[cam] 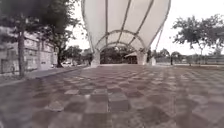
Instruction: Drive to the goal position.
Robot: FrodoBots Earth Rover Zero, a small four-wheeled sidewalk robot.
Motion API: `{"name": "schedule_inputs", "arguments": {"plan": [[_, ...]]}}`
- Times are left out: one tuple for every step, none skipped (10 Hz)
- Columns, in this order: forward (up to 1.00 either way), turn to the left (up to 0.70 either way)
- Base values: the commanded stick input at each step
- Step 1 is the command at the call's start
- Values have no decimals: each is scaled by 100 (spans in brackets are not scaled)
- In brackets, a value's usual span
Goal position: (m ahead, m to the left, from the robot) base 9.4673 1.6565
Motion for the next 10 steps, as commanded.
{"name": "schedule_inputs", "arguments": {"plan": [[100,0],[100,0],[100,0],[100,0],[100,0],[100,0],[100,0],[100,0],[100,0],[100,0]]}}
